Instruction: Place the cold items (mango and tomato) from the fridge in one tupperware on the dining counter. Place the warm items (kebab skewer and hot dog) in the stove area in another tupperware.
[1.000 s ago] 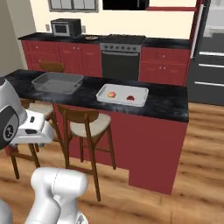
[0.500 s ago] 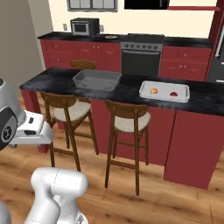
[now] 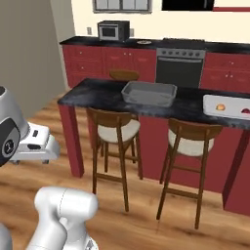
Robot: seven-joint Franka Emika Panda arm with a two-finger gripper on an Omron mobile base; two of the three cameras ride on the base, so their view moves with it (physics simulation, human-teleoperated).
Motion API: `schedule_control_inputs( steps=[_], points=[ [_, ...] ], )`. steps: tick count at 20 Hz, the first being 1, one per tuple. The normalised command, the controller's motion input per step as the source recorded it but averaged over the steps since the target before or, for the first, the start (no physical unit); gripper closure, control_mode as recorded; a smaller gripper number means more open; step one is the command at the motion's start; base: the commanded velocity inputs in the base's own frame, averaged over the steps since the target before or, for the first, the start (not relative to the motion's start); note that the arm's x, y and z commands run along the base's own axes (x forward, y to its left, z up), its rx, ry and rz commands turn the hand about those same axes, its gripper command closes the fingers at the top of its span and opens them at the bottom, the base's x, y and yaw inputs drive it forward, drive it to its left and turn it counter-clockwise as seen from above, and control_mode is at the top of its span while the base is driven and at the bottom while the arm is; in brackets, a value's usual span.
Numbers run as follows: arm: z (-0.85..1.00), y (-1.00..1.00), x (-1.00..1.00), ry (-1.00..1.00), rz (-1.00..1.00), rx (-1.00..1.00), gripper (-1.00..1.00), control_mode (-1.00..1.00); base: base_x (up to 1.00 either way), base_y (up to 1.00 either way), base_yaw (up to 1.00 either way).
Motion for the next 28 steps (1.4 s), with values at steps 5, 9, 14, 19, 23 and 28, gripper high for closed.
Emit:
schedule_control_inputs(
  steps=[5,9,14,19,23,28],
  points=[
    [0.0,0.0,0.0,0.0,0.0,0.0,-1.0,1.0,0.62,1.0,-0.05],
    [0.0,0.0,0.0,0.0,0.0,0.0,-1.0,1.0,0.86,1.0,-0.13],
    [0.0,0.0,0.0,0.0,0.0,0.0,-1.0,1.0,0.88,1.0,-0.17],
    [0.0,0.0,0.0,0.0,0.0,0.0,-1.0,1.0,0.89,1.0,-0.19],
    [0.0,0.0,0.0,0.0,0.0,0.0,-1.0,1.0,0.86,1.0,-0.21],
    [0.0,0.0,0.0,0.0,0.0,0.0,-1.0,1.0,0.93,1.0,-0.25]
  ],
)
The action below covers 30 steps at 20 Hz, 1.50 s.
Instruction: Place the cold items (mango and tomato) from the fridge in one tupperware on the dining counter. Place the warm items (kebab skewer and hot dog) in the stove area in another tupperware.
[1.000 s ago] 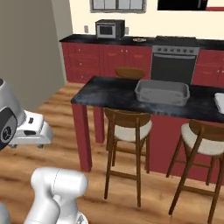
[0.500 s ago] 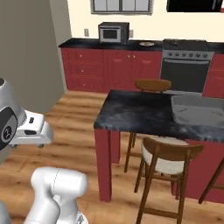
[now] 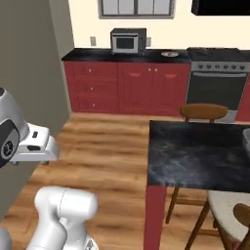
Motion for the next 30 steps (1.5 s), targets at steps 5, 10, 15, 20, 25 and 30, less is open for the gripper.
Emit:
schedule_control_inputs(
  steps=[5,10,15,20,25,30],
  points=[
    [0.0,0.0,0.0,0.0,0.0,0.0,-1.0,1.0,0.99,0.88,-0.41],
    [0.0,0.0,0.0,0.0,0.0,0.0,-1.0,1.0,1.0,0.78,-0.52],
    [0.0,0.0,0.0,0.0,0.0,0.0,-1.0,1.0,1.0,0.82,-0.51],
    [0.0,0.0,0.0,0.0,0.0,0.0,-1.0,1.0,1.0,0.89,-0.42],
    [0.0,0.0,0.0,0.0,0.0,0.0,-1.0,1.0,1.0,0.93,-0.35],
    [0.0,0.0,0.0,0.0,0.0,0.0,-1.0,1.0,1.0,0.95,-0.14]
  ],
)
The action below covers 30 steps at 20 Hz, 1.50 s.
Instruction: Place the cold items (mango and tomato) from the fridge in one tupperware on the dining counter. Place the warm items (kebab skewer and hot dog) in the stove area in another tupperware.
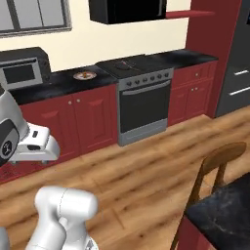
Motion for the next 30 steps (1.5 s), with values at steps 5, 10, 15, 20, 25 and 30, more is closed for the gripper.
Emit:
schedule_control_inputs(
  steps=[5,10,15,20,25,30],
  points=[
    [0.0,0.0,0.0,0.0,0.0,0.0,-1.0,1.0,1.0,0.61,0.0],
    [0.0,0.0,0.0,0.0,0.0,0.0,-1.0,1.0,1.0,0.11,0.12],
    [0.0,0.0,0.0,0.0,0.0,0.0,-1.0,1.0,1.0,-0.1,0.19],
    [0.0,0.0,0.0,0.0,0.0,0.0,-1.0,1.0,1.0,-0.36,0.26],
    [0.0,0.0,0.0,0.0,0.0,0.0,-1.0,1.0,1.0,-0.51,0.3],
    [0.0,0.0,0.0,0.0,0.0,0.0,-1.0,1.0,1.0,-0.44,0.32]
  ],
)
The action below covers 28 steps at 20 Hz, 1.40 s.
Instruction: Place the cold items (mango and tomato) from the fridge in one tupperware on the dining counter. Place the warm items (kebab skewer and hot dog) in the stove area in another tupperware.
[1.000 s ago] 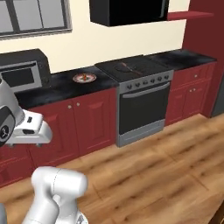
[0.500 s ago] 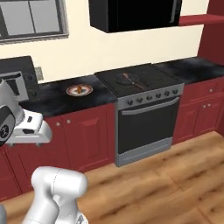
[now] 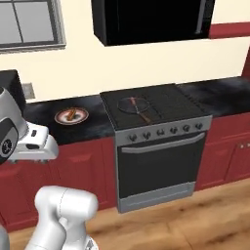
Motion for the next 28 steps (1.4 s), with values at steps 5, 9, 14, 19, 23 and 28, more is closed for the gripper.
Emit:
schedule_control_inputs(
  steps=[5,9,14,19,23,28],
  points=[
    [0.0,0.0,0.0,0.0,0.0,0.0,-1.0,1.0,1.0,-0.45,0.39],
    [0.0,0.0,0.0,0.0,0.0,0.0,-1.0,1.0,1.0,-0.44,0.4],
    [0.0,0.0,0.0,0.0,0.0,0.0,-1.0,1.0,0.52,-0.45,0.4],
    [0.0,0.0,0.0,0.0,0.0,0.0,-1.0,1.0,0.54,-0.41,0.31],
    [-0.01,0.0,0.03,0.0,0.0,0.0,-1.0,-1.0,0.41,-0.2,0.12],
    [-0.02,-0.27,0.74,0.13,0.0,-0.01,-1.0,-1.0,0.0,0.0,0.0]
  ],
)
